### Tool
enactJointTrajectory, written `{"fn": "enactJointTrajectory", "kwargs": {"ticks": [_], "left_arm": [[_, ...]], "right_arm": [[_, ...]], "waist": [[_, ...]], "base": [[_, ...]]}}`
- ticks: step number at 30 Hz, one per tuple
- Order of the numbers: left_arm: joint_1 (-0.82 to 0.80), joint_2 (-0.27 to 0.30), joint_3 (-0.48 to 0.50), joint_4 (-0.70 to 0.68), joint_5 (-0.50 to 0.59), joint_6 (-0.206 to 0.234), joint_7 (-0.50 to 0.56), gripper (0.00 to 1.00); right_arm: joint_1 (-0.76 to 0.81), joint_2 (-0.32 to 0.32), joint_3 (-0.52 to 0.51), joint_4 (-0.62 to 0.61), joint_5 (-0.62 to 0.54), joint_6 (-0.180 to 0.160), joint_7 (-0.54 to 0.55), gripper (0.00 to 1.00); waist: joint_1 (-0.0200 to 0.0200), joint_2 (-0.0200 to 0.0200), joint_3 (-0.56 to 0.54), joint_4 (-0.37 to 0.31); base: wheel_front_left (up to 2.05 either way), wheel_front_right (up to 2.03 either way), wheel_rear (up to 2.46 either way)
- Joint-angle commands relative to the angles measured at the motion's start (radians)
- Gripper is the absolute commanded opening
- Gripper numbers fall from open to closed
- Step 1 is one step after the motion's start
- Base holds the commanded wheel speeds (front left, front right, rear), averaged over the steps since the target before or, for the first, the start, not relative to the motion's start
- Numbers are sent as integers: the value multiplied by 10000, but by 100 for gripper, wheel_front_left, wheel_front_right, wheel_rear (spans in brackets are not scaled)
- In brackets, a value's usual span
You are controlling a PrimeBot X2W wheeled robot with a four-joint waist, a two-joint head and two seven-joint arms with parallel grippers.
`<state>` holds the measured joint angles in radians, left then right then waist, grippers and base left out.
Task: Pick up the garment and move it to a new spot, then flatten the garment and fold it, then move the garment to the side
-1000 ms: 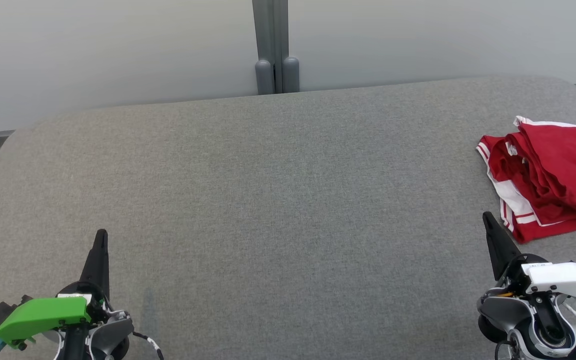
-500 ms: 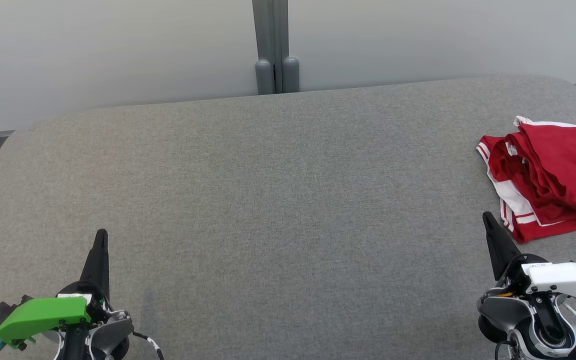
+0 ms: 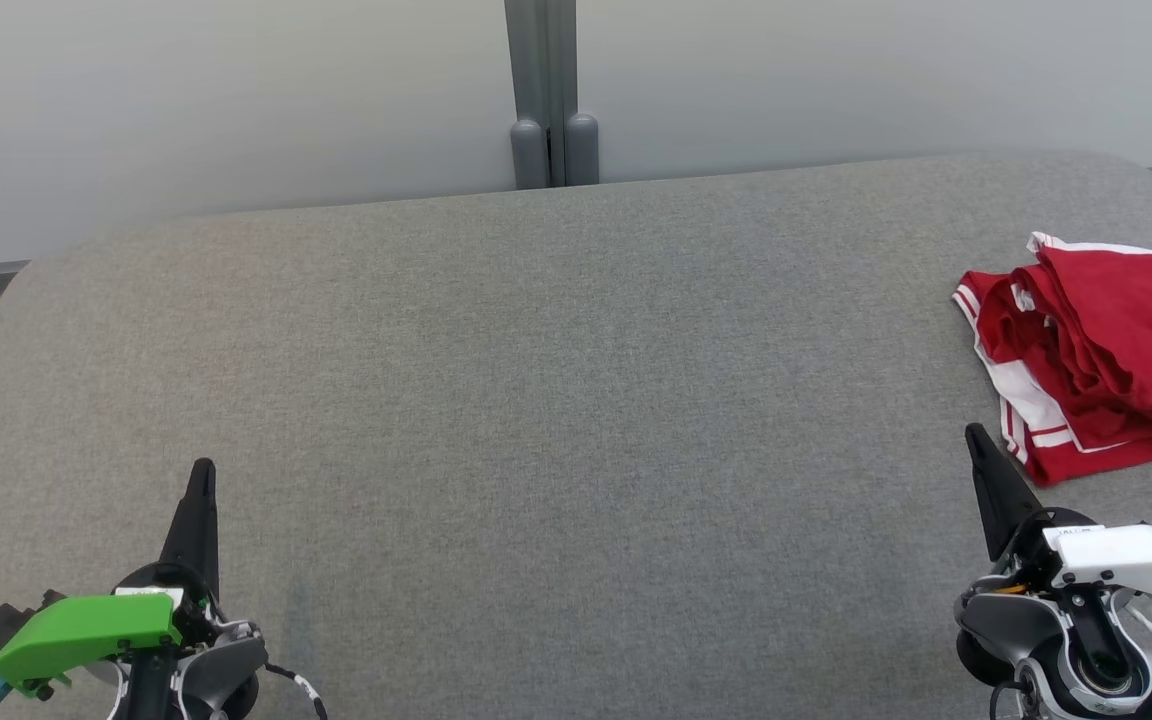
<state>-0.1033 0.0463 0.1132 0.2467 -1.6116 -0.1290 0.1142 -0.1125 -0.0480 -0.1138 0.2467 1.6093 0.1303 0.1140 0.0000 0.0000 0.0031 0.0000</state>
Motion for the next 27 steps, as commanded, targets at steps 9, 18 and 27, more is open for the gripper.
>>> {"fn": "enactJointTrajectory", "kwargs": {"ticks": [9,18,27], "left_arm": [[-105,73,29,-27,-27,-36,32,0],[-105,73,29,-28,-27,-36,32,0],[-105,73,28,-28,-28,-37,32,0]], "right_arm": [[85,-42,-14,-57,67,7,27,0],[86,-42,-14,-57,68,7,27,0],[86,-42,-13,-57,68,7,26,0]], "waist": [[0,0,0,0],[0,0,0,0],[0,0,0,0]], "base": [[0,0,0],[0,0,0],[0,0,0]]}}
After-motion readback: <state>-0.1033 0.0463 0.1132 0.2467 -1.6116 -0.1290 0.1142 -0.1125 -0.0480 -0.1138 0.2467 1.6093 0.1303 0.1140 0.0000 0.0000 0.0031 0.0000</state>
